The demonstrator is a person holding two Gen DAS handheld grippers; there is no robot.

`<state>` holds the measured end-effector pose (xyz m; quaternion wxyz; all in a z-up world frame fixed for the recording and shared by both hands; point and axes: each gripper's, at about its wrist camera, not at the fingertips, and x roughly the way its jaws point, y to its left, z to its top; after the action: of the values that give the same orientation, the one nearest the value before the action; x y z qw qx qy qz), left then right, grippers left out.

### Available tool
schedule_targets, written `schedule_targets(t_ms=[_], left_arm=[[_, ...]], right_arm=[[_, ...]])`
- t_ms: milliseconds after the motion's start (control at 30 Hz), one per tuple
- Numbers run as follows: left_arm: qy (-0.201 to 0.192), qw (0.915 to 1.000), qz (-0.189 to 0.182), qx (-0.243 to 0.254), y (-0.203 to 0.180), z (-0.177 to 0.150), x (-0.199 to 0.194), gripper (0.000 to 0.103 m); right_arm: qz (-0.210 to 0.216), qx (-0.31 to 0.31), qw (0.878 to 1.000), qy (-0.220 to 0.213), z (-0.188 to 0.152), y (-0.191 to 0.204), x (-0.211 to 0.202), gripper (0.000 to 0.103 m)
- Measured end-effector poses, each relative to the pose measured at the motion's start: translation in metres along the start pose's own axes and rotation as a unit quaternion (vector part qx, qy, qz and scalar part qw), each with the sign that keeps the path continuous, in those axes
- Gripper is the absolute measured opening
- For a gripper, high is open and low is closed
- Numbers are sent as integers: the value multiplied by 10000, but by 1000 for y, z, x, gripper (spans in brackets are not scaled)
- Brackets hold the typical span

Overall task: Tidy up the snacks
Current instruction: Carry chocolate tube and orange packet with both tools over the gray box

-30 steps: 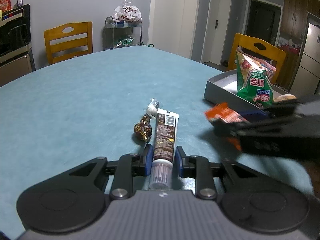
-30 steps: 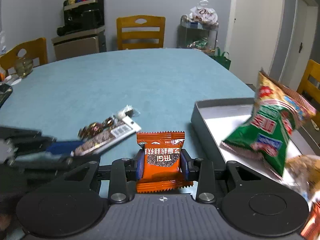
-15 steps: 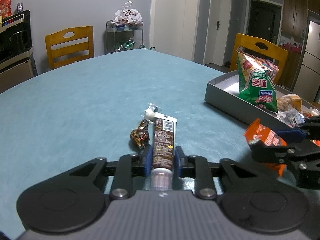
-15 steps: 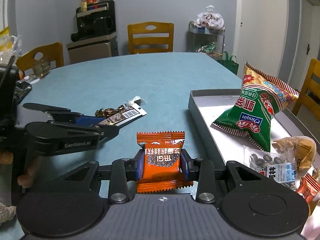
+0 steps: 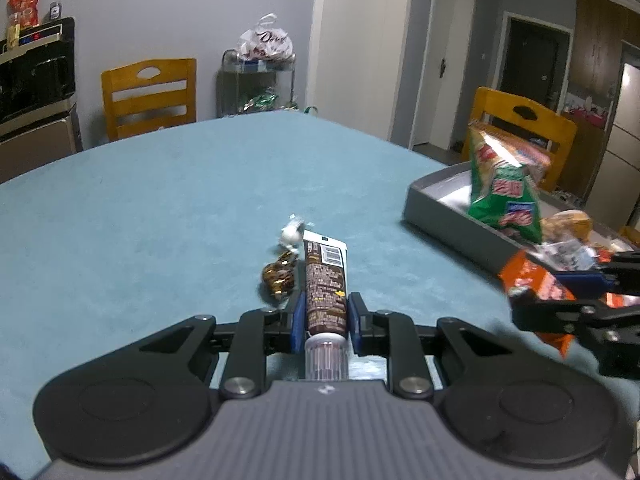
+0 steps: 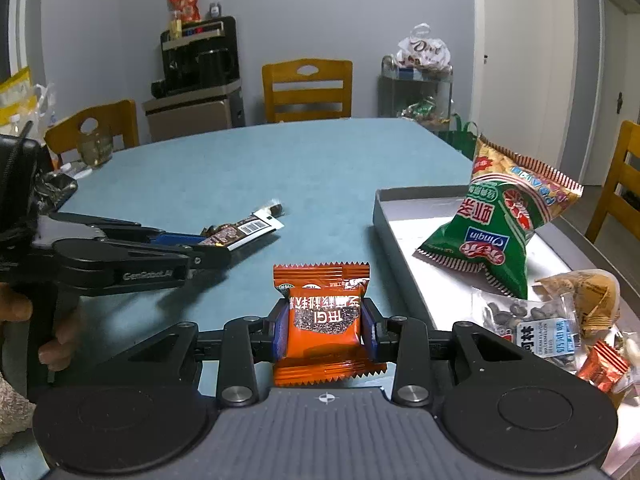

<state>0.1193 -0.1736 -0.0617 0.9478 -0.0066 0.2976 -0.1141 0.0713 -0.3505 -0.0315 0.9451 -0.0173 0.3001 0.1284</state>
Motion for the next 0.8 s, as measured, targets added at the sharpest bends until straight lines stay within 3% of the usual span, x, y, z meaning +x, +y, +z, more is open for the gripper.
schedule_targets(t_ms=[233,800], left_arm=[[-296,9994,-12,189,-20,6,-25,18],[-541,9982,-70,231,-38,5,-57,18]], right_arm=[[22,25,9997,-239,4,-7,-15,37],[113,90,9984,-550,7,-23,-42,37]])
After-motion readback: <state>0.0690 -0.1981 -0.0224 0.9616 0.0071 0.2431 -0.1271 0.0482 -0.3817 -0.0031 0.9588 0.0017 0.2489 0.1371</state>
